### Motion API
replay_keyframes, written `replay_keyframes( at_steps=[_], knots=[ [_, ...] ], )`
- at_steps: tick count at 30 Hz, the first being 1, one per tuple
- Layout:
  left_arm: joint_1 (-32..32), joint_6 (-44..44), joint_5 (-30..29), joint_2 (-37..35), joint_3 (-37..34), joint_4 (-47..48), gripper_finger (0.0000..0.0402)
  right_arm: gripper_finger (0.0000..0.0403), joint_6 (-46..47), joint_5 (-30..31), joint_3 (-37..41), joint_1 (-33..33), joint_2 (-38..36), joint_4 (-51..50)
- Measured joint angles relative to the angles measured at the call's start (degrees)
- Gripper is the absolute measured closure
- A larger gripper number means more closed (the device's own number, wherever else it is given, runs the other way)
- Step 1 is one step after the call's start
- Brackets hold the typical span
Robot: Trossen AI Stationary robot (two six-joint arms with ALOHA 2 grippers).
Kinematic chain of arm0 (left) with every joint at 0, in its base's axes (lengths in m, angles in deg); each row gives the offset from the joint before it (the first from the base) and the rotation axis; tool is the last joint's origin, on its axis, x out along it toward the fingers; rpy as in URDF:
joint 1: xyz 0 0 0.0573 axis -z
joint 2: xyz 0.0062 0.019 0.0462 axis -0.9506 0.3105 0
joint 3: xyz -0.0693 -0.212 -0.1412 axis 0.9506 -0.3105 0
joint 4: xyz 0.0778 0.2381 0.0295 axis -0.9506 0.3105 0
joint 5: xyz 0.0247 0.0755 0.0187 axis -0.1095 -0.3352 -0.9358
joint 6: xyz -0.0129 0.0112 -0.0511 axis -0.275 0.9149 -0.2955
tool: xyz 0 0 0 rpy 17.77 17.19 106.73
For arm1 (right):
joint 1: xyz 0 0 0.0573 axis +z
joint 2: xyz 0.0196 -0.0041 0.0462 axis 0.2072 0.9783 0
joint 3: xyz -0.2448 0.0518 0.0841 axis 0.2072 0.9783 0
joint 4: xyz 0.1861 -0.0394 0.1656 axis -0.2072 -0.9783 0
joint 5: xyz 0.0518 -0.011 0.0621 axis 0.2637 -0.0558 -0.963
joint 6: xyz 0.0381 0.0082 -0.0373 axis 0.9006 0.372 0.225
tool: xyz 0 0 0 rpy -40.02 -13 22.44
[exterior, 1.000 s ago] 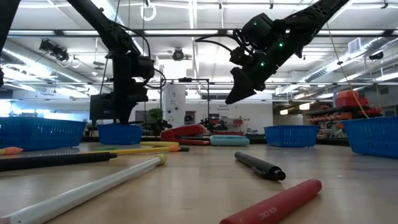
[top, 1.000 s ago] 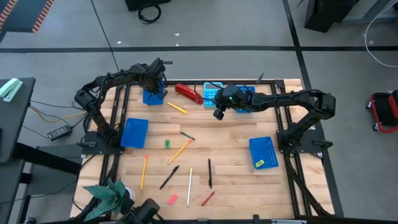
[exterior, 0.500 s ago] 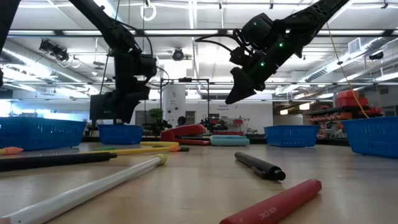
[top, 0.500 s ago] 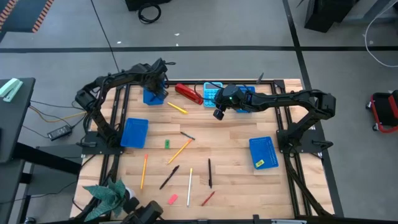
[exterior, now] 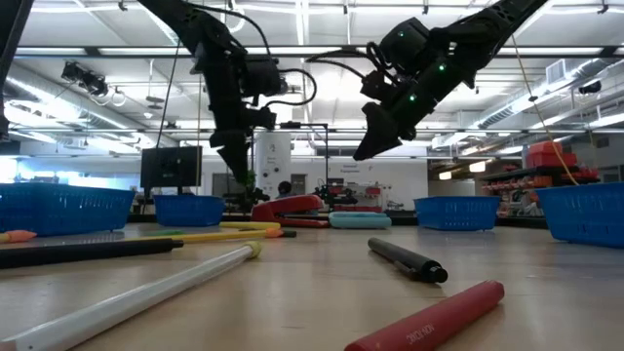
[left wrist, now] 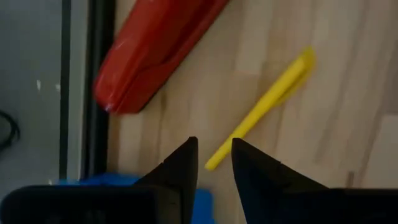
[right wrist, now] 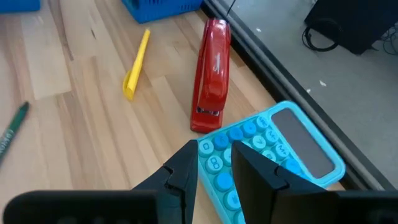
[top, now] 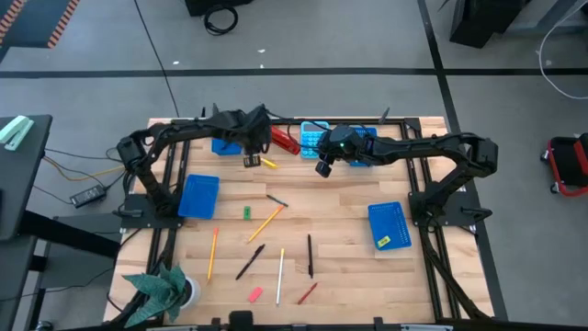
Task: Sort crayons/erasers/pens/pencils in bins
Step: Put the yellow pen into the top left bin
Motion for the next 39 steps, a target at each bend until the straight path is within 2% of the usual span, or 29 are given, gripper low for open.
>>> replay_keyframes(
  at_steps=[9, 16, 21, 39],
  knots=[
    [1.58, 13.07, 0.96, 3.66, -2.54, -4.63, 0.0294, 0.0299, 0.82, 0.02, 0.0, 0.0, -9.19, -3.24],
    [1.16, 16.15, 5.29, 6.53, -2.56, -4.61, 0.0294, 0.0299, 1.53, 0.38, -0.02, 0.71, -14.89, -6.94],
    [0.98, 16.16, 8.55, 6.51, -2.54, -4.14, 0.0294, 0.0299, 1.71, 0.46, -0.02, 1.05, -15.27, -7.6],
    [-1.94, 17.38, 11.24, 12.44, -2.01, -4.18, 0.0294, 0.0299, 1.73, 0.48, -0.04, 0.98, -14.13, -8.61]
  ],
)
